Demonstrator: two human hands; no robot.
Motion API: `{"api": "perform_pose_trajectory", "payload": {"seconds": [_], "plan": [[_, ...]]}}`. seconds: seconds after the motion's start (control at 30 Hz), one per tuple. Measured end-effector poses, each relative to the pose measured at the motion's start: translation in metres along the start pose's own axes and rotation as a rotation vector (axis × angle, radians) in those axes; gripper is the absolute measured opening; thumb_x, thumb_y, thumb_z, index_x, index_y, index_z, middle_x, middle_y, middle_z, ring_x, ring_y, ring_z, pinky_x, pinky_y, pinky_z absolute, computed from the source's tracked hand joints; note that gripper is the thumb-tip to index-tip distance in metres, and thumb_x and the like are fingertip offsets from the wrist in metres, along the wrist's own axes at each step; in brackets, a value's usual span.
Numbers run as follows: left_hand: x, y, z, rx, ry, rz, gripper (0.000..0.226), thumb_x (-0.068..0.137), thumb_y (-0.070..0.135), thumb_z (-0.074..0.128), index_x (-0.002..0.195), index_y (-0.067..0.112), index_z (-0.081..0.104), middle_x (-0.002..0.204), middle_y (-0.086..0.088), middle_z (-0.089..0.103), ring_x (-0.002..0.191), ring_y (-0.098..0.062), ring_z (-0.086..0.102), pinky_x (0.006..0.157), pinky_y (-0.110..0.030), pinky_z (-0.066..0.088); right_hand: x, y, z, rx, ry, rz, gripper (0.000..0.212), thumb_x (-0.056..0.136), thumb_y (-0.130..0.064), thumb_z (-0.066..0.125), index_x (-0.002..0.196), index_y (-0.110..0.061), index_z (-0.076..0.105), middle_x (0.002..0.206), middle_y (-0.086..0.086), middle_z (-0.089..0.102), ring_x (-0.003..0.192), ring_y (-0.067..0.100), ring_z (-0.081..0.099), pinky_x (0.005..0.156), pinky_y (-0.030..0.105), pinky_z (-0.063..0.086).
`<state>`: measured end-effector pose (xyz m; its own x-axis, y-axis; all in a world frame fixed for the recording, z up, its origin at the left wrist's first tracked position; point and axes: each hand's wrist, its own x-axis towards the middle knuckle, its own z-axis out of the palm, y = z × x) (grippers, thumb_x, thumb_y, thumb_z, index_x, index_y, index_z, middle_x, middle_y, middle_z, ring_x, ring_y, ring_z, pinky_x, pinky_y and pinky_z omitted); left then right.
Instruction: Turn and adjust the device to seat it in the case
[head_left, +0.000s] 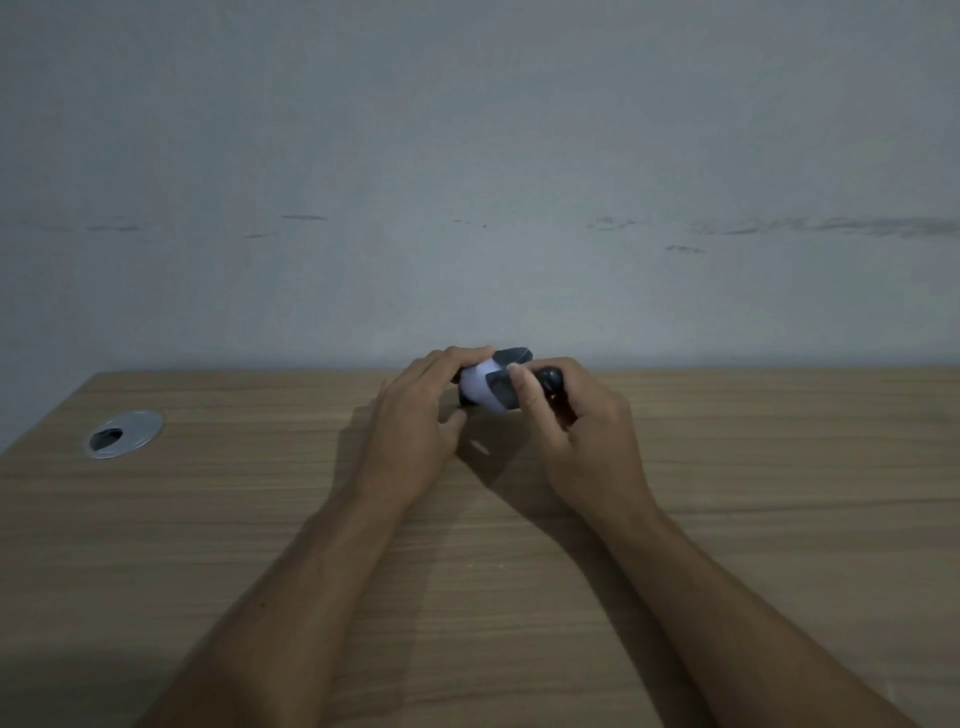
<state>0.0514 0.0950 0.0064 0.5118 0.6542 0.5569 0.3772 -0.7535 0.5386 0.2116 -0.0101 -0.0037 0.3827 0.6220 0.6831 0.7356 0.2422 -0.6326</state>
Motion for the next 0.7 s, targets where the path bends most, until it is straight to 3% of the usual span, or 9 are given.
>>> {"api": "perform_pose_trajectory", "payload": {"seconds": [0.07,0.2,0.3,0.43,0.53,0.63,0.7], "plan": [[0.001,-0.002,0.0,0.008,0.005,0.021,0.063,0.085,-0.004,0.084,0.141,0.022,0.071,0.131,0.004,0.076,0.12,-0.022,0.071,0.104,-0.054,0.056,0.002,0.003,-0.003,-0.003,0.099,0.103,0.019,0.11,-0.029,0.069,0.105,-0.014,0.08,0.084,-0.006,0.077,0.074,0.005,0.069,0.067,0.016,0.048],[0.001,-0.001,0.002,0.013,-0.016,0.055,0.06,0.088,0.006,0.089,0.142,0.024,0.071,0.129,0.006,0.076,0.118,-0.021,0.071,0.101,-0.053,0.056,0.008,0.009,-0.012,-0.051,0.214,0.245,0.018,0.109,-0.033,0.071,0.091,-0.032,0.074,0.068,-0.017,0.066,0.063,-0.008,0.06,0.062,0.006,0.039],[0.001,-0.001,0.003,0.018,-0.022,0.06,0.062,0.085,-0.001,0.087,0.141,0.023,0.072,0.128,0.004,0.077,0.118,-0.023,0.072,0.1,-0.054,0.055,0.006,0.008,-0.012,0.009,0.163,0.196,0.022,0.109,-0.035,0.071,0.091,-0.025,0.079,0.065,-0.015,0.065,0.059,-0.005,0.056,0.06,0.009,0.038],[-0.001,0.0,0.001,-0.044,-0.025,0.017,0.071,0.076,-0.013,0.077,0.139,0.021,0.072,0.131,0.005,0.077,0.122,-0.022,0.071,0.104,-0.055,0.055,-0.001,-0.001,-0.002,0.102,-0.009,0.113,0.026,0.11,-0.034,0.071,0.084,-0.032,0.072,0.064,-0.019,0.059,0.057,-0.001,0.052,0.058,0.011,0.036],[-0.002,0.002,-0.001,-0.124,-0.011,-0.041,0.064,0.082,-0.004,0.084,0.138,0.024,0.071,0.126,0.008,0.078,0.116,-0.014,0.073,0.105,-0.041,0.057,0.001,0.001,-0.002,0.08,0.057,0.169,0.025,0.109,-0.035,0.071,0.087,-0.025,0.075,0.066,-0.018,0.064,0.06,-0.002,0.057,0.06,0.012,0.039],[-0.002,0.001,-0.002,-0.239,0.003,-0.105,0.065,0.082,0.01,0.093,0.14,0.026,0.07,0.12,0.017,0.079,0.111,0.003,0.072,0.099,-0.011,0.05,0.007,0.011,-0.01,0.029,0.171,0.302,0.027,0.11,-0.039,0.068,0.095,-0.022,0.081,0.075,-0.012,0.074,0.068,-0.006,0.065,0.064,0.008,0.041],[-0.002,-0.001,0.001,-0.305,-0.009,-0.119,0.067,0.082,0.011,0.094,0.141,0.027,0.069,0.118,0.022,0.077,0.11,0.011,0.07,0.094,0.001,0.043,0.009,0.018,-0.015,0.02,0.191,0.39,0.03,0.111,-0.043,0.065,0.098,-0.023,0.083,0.077,-0.011,0.075,0.07,-0.004,0.065,0.065,0.008,0.043]]}}
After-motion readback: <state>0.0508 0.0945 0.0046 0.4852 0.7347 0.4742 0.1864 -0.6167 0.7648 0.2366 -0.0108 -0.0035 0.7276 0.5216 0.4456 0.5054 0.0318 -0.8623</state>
